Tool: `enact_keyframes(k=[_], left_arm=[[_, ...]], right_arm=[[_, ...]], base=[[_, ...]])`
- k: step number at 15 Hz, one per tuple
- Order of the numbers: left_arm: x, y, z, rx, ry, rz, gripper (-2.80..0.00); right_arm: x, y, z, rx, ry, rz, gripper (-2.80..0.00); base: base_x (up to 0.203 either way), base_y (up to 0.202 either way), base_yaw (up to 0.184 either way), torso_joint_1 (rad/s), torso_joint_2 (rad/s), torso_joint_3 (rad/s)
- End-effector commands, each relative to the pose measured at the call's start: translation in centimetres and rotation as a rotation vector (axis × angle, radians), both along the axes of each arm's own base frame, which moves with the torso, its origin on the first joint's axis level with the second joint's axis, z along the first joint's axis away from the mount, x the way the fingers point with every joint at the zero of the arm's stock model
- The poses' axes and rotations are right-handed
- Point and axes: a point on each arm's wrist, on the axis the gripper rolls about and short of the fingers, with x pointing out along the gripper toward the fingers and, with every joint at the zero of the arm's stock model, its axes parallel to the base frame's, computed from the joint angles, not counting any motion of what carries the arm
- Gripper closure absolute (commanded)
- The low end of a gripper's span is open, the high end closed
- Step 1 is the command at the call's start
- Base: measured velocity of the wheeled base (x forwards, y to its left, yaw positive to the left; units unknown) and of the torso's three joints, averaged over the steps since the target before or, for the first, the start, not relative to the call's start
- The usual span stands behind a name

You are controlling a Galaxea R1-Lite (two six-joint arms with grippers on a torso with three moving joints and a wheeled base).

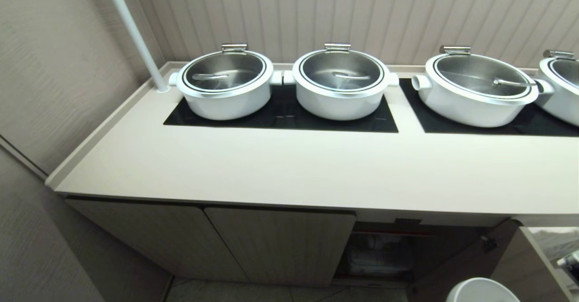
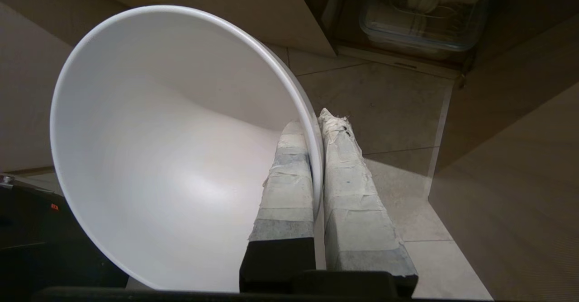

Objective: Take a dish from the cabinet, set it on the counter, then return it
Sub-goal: Place it on the table

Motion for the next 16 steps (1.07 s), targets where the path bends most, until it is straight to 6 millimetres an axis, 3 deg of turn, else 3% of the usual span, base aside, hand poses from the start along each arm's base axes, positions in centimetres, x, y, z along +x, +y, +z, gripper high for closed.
enact_keyframes(k=[1,16], left_arm=[[0.0,0.0,-0.02,-0.001,0.0,0.001,0.0],[0.0,0.0,-0.01,-0.001,0.0,0.0,0.0]], right_arm=[[-0.08,0.01,-0.15,0.001,0.006,0.003,0.0],[0.05,-0.01,-0.27,-0.023,0.003,0.017,0.0]], base=[[0.0,0.0,0.0,0.0,0.0,0.0],[0.0,0.0,0.0,0.0,0.0,0.0]])
